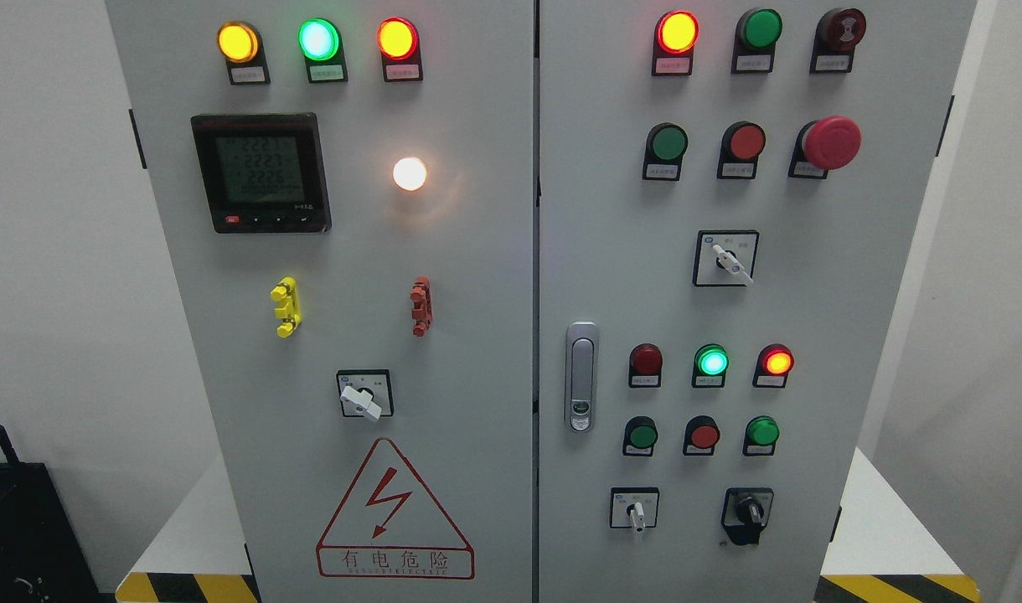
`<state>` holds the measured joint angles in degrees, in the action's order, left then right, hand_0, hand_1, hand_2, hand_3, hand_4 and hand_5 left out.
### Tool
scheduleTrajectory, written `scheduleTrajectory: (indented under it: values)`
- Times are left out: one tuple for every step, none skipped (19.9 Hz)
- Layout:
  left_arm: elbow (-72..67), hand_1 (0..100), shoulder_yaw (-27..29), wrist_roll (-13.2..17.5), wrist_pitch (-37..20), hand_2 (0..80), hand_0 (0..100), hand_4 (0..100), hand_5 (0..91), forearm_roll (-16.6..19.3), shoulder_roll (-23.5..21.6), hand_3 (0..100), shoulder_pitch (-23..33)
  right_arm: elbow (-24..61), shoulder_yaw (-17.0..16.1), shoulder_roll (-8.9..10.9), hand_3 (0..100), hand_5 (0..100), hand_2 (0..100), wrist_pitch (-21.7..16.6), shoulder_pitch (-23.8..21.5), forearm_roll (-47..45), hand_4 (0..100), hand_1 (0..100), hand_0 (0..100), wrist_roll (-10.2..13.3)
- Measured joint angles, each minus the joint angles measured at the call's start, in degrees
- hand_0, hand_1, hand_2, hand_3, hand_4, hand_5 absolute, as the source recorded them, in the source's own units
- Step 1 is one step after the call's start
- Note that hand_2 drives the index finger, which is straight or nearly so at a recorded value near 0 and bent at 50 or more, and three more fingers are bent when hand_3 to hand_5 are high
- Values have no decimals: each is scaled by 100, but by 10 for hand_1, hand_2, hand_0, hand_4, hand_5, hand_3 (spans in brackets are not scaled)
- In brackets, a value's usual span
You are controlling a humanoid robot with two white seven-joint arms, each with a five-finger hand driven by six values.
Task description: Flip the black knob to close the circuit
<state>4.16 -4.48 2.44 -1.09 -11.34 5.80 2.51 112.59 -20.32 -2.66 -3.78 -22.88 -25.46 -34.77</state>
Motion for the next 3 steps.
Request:
scheduleTrajectory:
  values:
    - [0,556,0,0,0,0,120,0,0,0,0,0,0,12,-10,-9,0,0,0,0,-25,-14,0,16,0,-2]
    - [0,556,0,0,0,0,120,0,0,0,0,0,0,23,-18,-15,0,0,0,-1,-41,-27,0,17,0,-2]
    - [-1,556,0,0,0,0,120,0,0,0,0,0,0,31,-25,-22,0,0,0,-1,-57,-38,0,17,0,-4]
